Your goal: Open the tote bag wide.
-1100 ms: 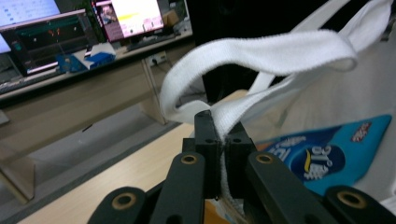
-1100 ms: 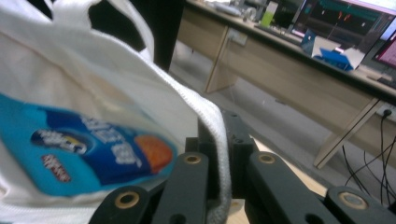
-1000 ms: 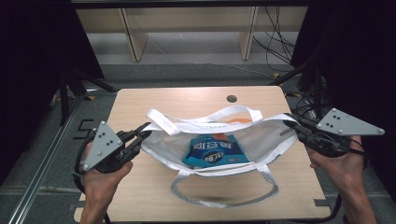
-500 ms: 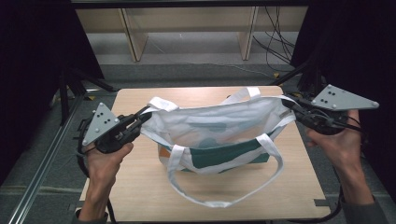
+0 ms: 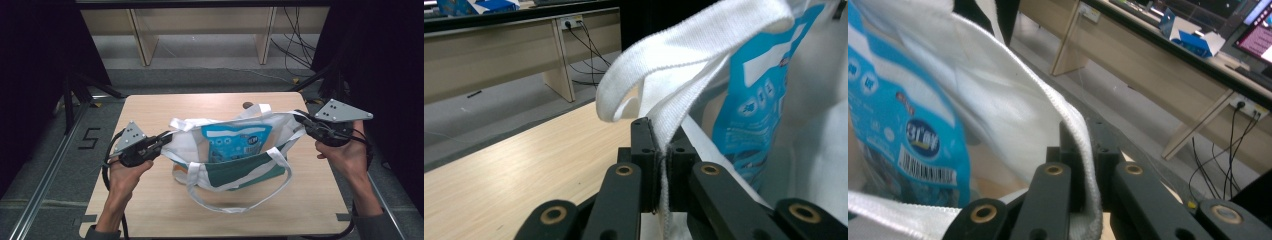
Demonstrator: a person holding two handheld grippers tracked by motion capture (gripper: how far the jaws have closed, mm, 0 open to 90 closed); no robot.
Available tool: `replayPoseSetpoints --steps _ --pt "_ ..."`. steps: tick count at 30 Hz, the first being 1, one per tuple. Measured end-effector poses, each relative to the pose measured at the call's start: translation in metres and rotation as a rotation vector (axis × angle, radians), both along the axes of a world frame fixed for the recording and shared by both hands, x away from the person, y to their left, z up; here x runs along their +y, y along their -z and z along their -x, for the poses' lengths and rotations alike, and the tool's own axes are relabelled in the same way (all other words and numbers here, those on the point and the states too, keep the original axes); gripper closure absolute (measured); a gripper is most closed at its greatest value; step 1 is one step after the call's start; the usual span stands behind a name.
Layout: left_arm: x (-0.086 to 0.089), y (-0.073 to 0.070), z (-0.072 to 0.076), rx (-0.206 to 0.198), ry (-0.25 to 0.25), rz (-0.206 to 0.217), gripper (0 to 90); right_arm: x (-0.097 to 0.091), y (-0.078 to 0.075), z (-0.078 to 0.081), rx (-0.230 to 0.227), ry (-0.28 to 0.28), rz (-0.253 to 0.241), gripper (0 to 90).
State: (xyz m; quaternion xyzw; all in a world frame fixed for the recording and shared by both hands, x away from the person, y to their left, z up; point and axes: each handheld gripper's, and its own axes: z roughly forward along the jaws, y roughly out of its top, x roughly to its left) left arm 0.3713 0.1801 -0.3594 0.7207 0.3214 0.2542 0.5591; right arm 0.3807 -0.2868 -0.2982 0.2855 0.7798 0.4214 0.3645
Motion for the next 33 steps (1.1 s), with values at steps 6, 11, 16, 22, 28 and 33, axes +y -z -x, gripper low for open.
replayPoseSetpoints --steps 6,11,16,22,28,33 --pt "-0.011 0.008 -0.026 0.05 -0.024 -0.026 85.7 -0.004 0.015 -0.019 0.051 0.044 0.018 88.2" --pt "-0.015 0.038 -0.04 0.134 -0.028 -0.104 85.5 -0.005 0.042 -0.027 0.098 0.051 0.046 88.1" --pt "-0.016 0.064 -0.045 0.181 -0.03 -0.09 85.3 -0.006 0.068 -0.028 0.122 0.059 0.021 87.9" --pt "-0.021 0.088 -0.049 0.202 -0.017 -0.175 84.8 -0.008 0.106 -0.032 0.171 0.088 -0.008 87.8" --pt "-0.025 0.114 -0.049 0.259 0.002 -0.228 84.3 -0.011 0.134 -0.034 0.244 0.069 0.066 87.8" --pt "-0.026 0.122 -0.05 0.262 0.007 -0.237 84.5 -0.009 0.155 -0.036 0.317 0.065 0.089 87.7"
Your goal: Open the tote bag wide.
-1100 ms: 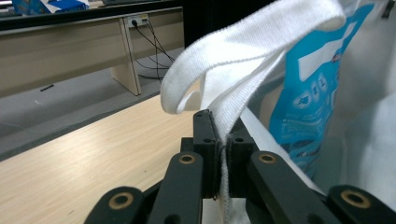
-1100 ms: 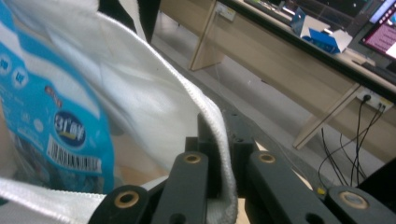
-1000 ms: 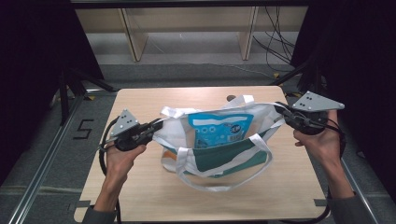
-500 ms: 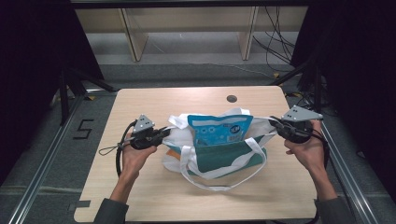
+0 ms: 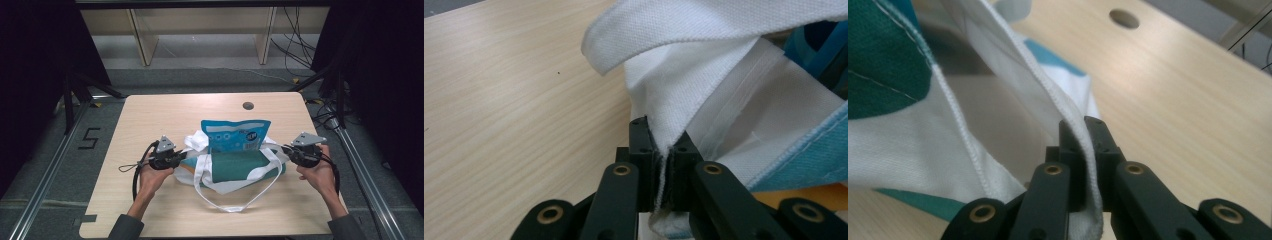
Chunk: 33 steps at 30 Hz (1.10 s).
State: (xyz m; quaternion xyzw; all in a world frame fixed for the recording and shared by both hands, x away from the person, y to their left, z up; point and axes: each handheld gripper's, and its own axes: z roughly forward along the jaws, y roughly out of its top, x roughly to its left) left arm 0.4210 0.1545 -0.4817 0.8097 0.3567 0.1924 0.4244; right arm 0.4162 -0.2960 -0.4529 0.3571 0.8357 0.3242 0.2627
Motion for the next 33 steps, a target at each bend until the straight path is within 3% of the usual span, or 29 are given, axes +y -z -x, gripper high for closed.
replayPoseSetpoints --steps 2,3,6,8,9,10,11,15,18,19,21,22,26,28,30,31,33 --pt "-0.001 0.004 0.0 0.003 0.002 -0.009 84.4 0.002 0.008 -0.002 0.025 -0.005 0.015 87.7" --pt "-0.001 0.006 0.001 0.01 0.003 -0.019 84.4 0.001 0.012 -0.004 0.015 -0.016 0.028 87.7" --pt "-0.005 0.021 0.001 0.066 -0.009 -0.029 84.4 0.005 0.022 -0.006 0.055 -0.007 0.037 87.7" --pt "-0.005 0.031 -0.002 0.075 0.007 -0.047 84.5 0.007 0.028 -0.007 0.065 -0.007 0.058 87.8" --pt "-0.002 0.035 -0.004 0.084 -0.008 -0.011 84.4 0.008 0.031 -0.007 0.069 -0.012 0.07 87.8" --pt "-0.001 0.037 -0.005 0.12 -0.029 0.047 84.2 0.009 0.034 -0.008 0.076 -0.013 0.077 87.9" --pt "0.0 0.037 -0.005 0.117 -0.027 0.051 84.2 0.009 0.038 -0.009 0.075 -0.015 0.082 87.9" --pt "-0.002 0.034 -0.005 0.095 -0.006 -0.017 84.0 0.007 0.043 -0.012 0.107 -0.012 0.055 87.9" --pt "-0.002 0.032 -0.002 0.112 -0.051 0.02 80.1 0.006 0.043 -0.012 0.104 -0.009 0.041 87.1" --pt "-0.001 0.028 -0.002 0.117 -0.046 0.002 76.7 0.006 0.042 -0.011 0.101 -0.001 0.037 83.5" --pt "0.002 0.02 0.0 0.099 -0.064 -0.012 67.0 0.004 0.034 -0.009 0.093 0.028 0.031 73.8" --pt "0.004 0.016 0.001 0.089 -0.081 0.008 63.2 0.0 0.029 -0.009 0.084 0.038 0.004 69.0" --pt "0.012 -0.009 0.004 0.052 -0.131 0.088 46.2 -0.014 -0.003 -0.003 -0.011 0.076 -0.154 57.2" --pt "0.013 -0.02 0.007 0.037 -0.128 0.116 45.1 -0.015 -0.021 0.003 -0.021 0.053 -0.199 54.7" --pt "0.012 -0.032 0.011 0.016 -0.108 0.122 42.0 -0.012 -0.035 0.012 -0.071 0.033 -0.245 54.3" --pt "0.01 -0.037 0.012 0.01 -0.105 0.121 40.2 -0.009 -0.042 0.018 -0.058 0.017 -0.27 54.2" --pt "0.006 -0.046 0.015 -0.007 -0.11 0.119 37.7 -0.008 -0.055 0.025 -0.084 -0.008 -0.267 52.6"
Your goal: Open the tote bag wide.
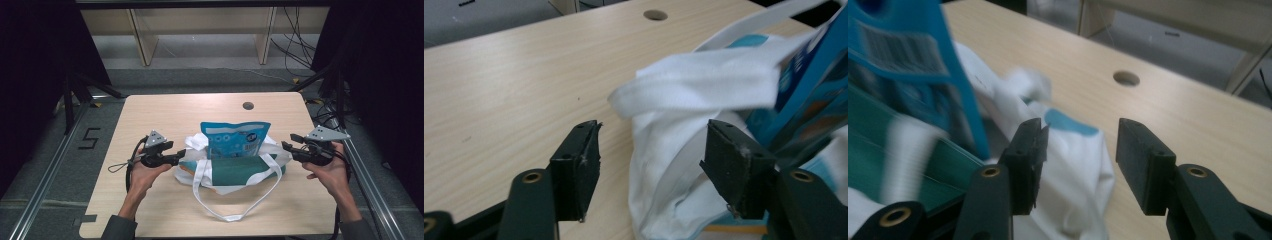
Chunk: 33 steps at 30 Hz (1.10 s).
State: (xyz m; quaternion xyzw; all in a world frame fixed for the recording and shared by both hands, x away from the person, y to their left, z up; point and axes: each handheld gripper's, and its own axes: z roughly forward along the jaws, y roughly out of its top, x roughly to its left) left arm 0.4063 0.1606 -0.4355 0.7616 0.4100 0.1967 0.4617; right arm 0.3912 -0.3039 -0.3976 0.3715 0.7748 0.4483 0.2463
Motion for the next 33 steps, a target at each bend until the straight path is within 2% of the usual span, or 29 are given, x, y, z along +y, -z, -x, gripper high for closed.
replayPoseSetpoints --steps 2,4,5,6,8,9,10,12,14,15,16,17,18,19,21,22,23,24,25,26,28,29,30,31,32,33 --pt "-0.005 -0.006 0.001 -0.033 0.019 -0.009 37.5 0.0 -0.009 0.004 -0.03 -0.04 -0.037 52.3" --pt "-0.012 -0.01 0.0 -0.038 0.048 -0.016 38.0 0.006 -0.012 0.008 -0.031 -0.095 -0.077 50.9" --pt "-0.015 -0.011 -0.001 -0.041 0.054 -0.018 38.0 0.01 -0.012 0.01 -0.013 -0.121 -0.077 49.7" --pt "-0.017 -0.011 -0.003 -0.041 0.059 -0.017 37.7 0.014 -0.01 0.009 -0.016 -0.153 -0.055 48.9" --pt "-0.023 -0.011 -0.007 -0.044 0.078 -0.026 35.7 0.026 -0.006 0.01 0.007 -0.186 -0.027 47.2" --pt "-0.025 -0.01 -0.008 -0.051 0.09 -0.038 34.0 0.031 -0.005 0.01 0.032 -0.202 -0.024 47.0" --pt "-0.027 -0.01 -0.01 -0.048 0.105 -0.059 33.3 0.036 -0.002 0.008 0.033 -0.224 -0.023 46.8" --pt "-0.033 -0.007 -0.013 -0.044 0.111 -0.062 33.3 0.044 0.003 0.005 0.055 -0.251 -0.007 45.0" --pt "-0.039 -0.004 -0.016 -0.046 0.157 -0.104 33.8 0.053 0.008 0.005 0.077 -0.268 -0.002 44.3" --pt "-0.041 -0.001 -0.02 -0.05 0.183 -0.126 33.8 0.055 0.009 0.003 0.074 -0.292 0.014 44.0" --pt "-0.042 0.002 -0.023 -0.036 0.18 -0.13 33.6 0.058 0.011 0.002 0.087 -0.302 0.014 44.0" --pt "-0.044 0.005 -0.025 -0.023 0.177 -0.112 34.1 0.06 0.012 0.001 0.1 -0.314 0.023 44.2" --pt "-0.046 0.007 -0.028 -0.02 0.181 -0.093 39.0 0.064 0.014 0.002 0.115 -0.32 0.022 44.6" --pt "-0.045 0.008 -0.031 -0.022 0.207 -0.104 45.2 0.065 0.015 0.0 0.1 -0.344 0.044 44.8" --pt "-0.047 0.011 -0.037 -0.037 0.203 -0.073 58.6 0.066 0.018 0.001 0.123 -0.349 0.071 48.9" --pt "-0.047 0.011 -0.041 -0.034 0.211 -0.066 63.4 0.066 0.019 0.001 0.123 -0.35 0.082 50.8" --pt "-0.049 0.013 -0.044 -0.037 0.207 -0.041 67.0 0.066 0.021 0.001 0.127 -0.359 0.095 51.6" --pt "-0.05 0.014 -0.046 -0.036 0.214 -0.044 70.6 0.065 0.022 -0.001 0.12 -0.375 0.106 52.7" --pt "-0.051 0.017 -0.05 -0.034 0.228 -0.043 73.9 0.064 0.022 0.0 0.134 -0.376 0.108 53.8" --pt "-0.053 0.02 -0.052 -0.028 0.218 -0.043 75.5 0.062 0.023 0.001 0.155 -0.369 0.098 55.7" --pt "-0.054 0.024 -0.059 -0.018 0.208 -0.104 81.8 0.058 0.024 -0.001 0.149 -0.387 0.114 62.7" --pt "-0.053 0.026 -0.064 0.001 0.216 -0.126 84.7 0.057 0.025 0.001 0.149 -0.392 0.124 66.8" --pt "-0.054 0.028 -0.068 0.016 0.205 -0.123 86.3 0.055 0.025 0.003 0.163 -0.4 0.142 69.2" --pt "-0.054 0.031 -0.071 0.036 0.186 -0.106 87.8 0.053 0.025 0.005 0.158 -0.421 0.167 75.8" --pt "-0.054 0.033 -0.074 0.051 0.181 -0.105 88.9 0.051 0.026 0.007 0.152 -0.428 0.185 77.3" --pt "-0.054 0.035 -0.077 0.063 0.174 -0.116 89.1 0.05 0.027 0.009 0.166 -0.444 0.195 79.5"
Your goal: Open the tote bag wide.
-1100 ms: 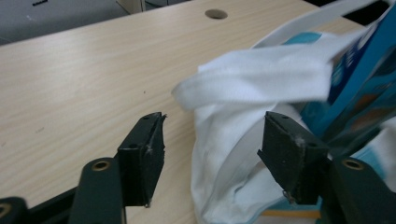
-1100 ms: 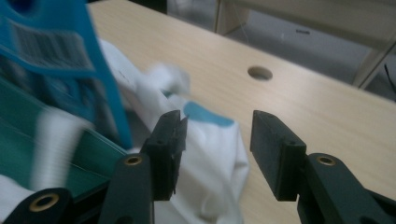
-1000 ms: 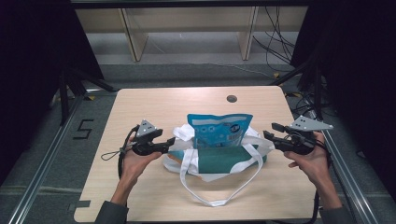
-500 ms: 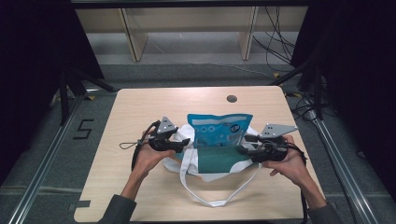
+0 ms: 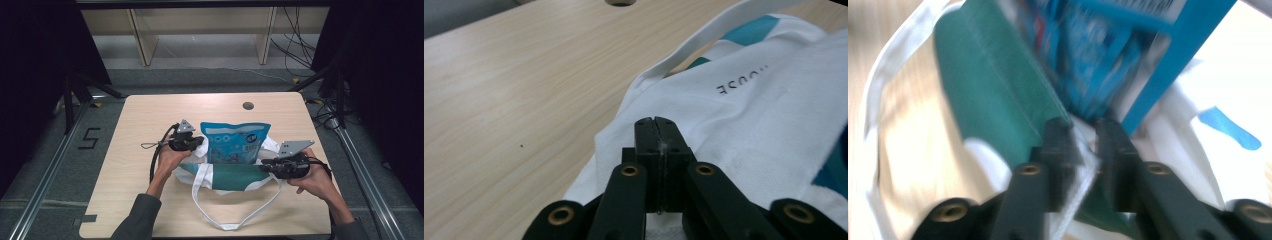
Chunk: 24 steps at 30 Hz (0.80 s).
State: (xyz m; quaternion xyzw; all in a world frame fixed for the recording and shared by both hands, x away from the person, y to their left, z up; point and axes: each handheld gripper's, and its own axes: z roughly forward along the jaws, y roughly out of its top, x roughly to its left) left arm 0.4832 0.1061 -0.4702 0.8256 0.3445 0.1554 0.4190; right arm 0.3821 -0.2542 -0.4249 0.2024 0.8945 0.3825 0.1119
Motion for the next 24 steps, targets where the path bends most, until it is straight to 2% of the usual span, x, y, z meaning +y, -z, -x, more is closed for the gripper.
replayPoseSetpoints --steps 1,2,4,6,8,10,11,12,13,14,15,16,18,21,23,24 --pt "-0.001 0.003 -0.003 0.001 -0.014 -0.008 89.2 -0.001 0.002 0.003 0.01 -0.022 0.011 81.4" --pt "0.0 0.005 -0.006 0.023 -0.028 0.002 89.3 -0.001 0.005 0.006 0.02 -0.035 0.026 82.2" --pt "0.003 0.011 -0.011 0.05 -0.057 -0.014 89.3 0.0 0.014 0.01 0.052 -0.049 0.064 82.6" --pt "0.005 0.019 -0.014 0.074 -0.08 -0.032 89.4 0.004 0.03 0.014 0.094 -0.044 0.101 82.6" --pt "0.005 0.026 -0.017 0.094 -0.092 -0.066 89.4 0.009 0.051 0.02 0.132 -0.05 0.17 82.3" --pt "0.004 0.033 -0.017 0.101 -0.099 -0.064 89.3 0.011 0.068 0.024 0.152 -0.066 0.201 82.0" --pt "0.005 0.035 -0.017 0.103 -0.095 -0.063 89.3 0.01 0.068 0.025 0.153 -0.06 0.184 82.0" --pt "0.006 0.034 -0.017 0.107 -0.113 -0.046 88.9 0.01 0.068 0.025 0.152 -0.059 0.185 82.0" --pt "0.007 0.032 -0.016 0.11 -0.129 -0.016 87.5 0.01 0.067 0.025 0.153 -0.057 0.192 81.8" --pt "0.009 0.029 -0.014 0.11 -0.138 0.027 85.6 0.011 0.069 0.024 0.133 -0.066 0.178 81.4" --pt "0.01 0.024 -0.01 0.105 -0.144 0.068 82.3 0.01 0.066 0.024 0.159 -0.052 0.179 80.2" --pt "0.012 0.017 -0.006 0.098 -0.143 0.101 78.1 0.01 0.064 0.023 0.162 -0.045 0.16 77.9" --pt "0.015 0.001 0.004 0.063 -0.122 0.11 69.7 0.006 0.055 0.024 0.162 -0.007 0.104 70.5" --pt "0.019 -0.022 0.025 0.032 -0.096 0.161 61.4 0.0 0.03 0.026 0.113 -0.006 0.01 61.8" --pt "0.021 -0.032 0.04 0.02 -0.087 0.159 55.1 -0.004 0.014 0.026 0.065 0.022 -0.053 57.9" --pt "0.023 -0.037 0.047 0.015 -0.074 0.147 52.1 -0.006 0.007 0.026 0.042 0.034 -0.069 56.5"
